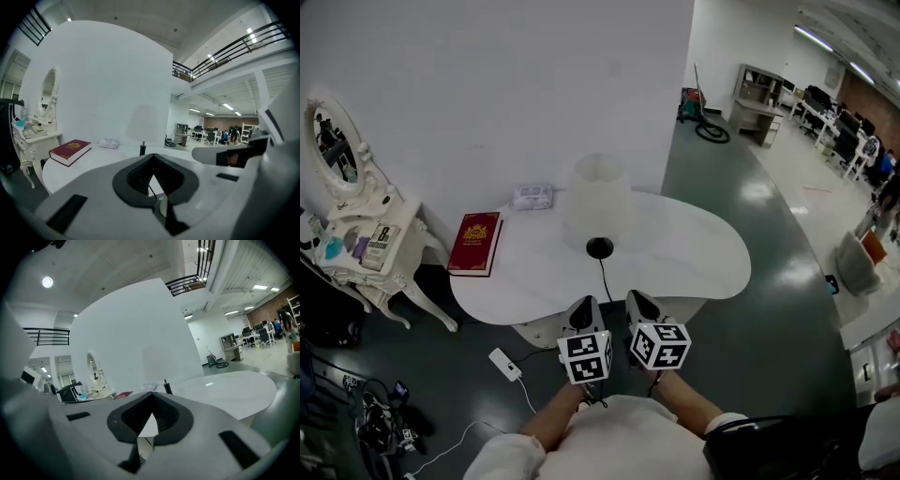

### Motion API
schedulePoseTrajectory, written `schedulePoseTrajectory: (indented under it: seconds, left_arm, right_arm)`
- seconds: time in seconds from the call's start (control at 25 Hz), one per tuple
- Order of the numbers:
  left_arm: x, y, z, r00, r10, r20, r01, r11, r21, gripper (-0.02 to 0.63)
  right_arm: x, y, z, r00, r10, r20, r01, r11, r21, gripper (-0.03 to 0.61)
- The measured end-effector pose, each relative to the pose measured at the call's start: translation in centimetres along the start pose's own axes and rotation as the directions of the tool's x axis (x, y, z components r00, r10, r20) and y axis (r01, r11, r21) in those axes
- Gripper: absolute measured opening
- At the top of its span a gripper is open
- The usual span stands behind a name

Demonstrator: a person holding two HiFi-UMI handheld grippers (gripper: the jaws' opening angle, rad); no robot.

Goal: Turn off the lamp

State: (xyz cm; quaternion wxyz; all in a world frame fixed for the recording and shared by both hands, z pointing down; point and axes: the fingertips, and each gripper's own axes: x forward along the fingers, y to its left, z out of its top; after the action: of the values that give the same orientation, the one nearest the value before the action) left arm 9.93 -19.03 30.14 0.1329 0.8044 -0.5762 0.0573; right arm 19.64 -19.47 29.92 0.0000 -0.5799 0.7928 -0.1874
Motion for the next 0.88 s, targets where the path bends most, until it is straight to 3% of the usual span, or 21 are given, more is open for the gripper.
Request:
schedulePoseTrajectory:
  seconds: [0.88]
  left_arm:
    - [-0.7, 0.9, -0.9, 1.0, 0.019, -0.019, -0.019, 1.0, -0.011, 0.008]
  right_arm:
    - [0.1, 1.0, -1.1, 1.0, 0.011, -0.029, -0.011, 1.0, -0.027, -0.002]
